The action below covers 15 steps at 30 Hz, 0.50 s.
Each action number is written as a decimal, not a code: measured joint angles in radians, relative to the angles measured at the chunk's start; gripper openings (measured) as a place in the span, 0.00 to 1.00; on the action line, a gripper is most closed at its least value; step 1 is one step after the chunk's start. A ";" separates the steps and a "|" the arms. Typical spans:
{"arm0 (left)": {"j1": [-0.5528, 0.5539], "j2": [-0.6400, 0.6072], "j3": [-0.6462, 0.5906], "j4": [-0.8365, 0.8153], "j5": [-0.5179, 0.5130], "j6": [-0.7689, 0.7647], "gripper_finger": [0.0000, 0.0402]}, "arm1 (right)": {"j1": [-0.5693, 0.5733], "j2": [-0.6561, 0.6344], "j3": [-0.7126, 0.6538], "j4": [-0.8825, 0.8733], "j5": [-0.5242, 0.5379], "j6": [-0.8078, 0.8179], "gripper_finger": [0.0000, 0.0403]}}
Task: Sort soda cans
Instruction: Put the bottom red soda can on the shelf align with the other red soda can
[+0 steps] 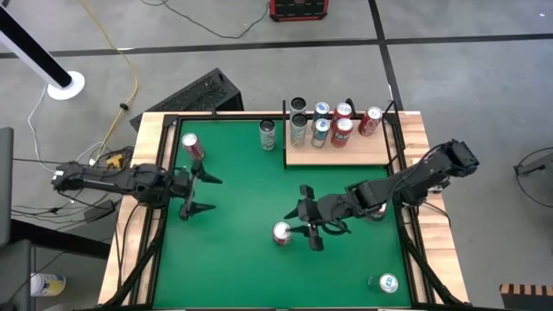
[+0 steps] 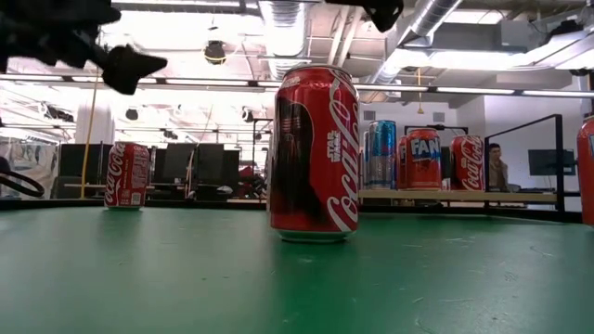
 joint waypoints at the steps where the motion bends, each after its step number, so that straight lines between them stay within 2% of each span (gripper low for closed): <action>1: 0.000 -0.038 -0.023 -0.003 -0.009 -0.007 0.97 | 0.001 0.000 -0.002 0.002 -0.016 0.001 0.51; 3: 0.000 -0.097 -0.054 -0.010 -0.005 -0.013 0.97 | 0.008 -0.001 -0.019 0.014 -0.024 -0.001 0.56; 6: 0.000 -0.167 -0.090 -0.018 0.024 -0.033 0.97 | 0.014 0.000 -0.059 0.067 0.018 -0.008 0.60; 12: 0.000 -0.237 -0.097 -0.137 0.032 -0.099 0.97 | 0.002 0.000 -0.077 0.082 0.044 0.017 0.61; 15: 0.000 -0.244 -0.058 -0.200 0.032 -0.103 0.97 | -0.008 0.000 -0.077 0.110 0.044 0.021 0.61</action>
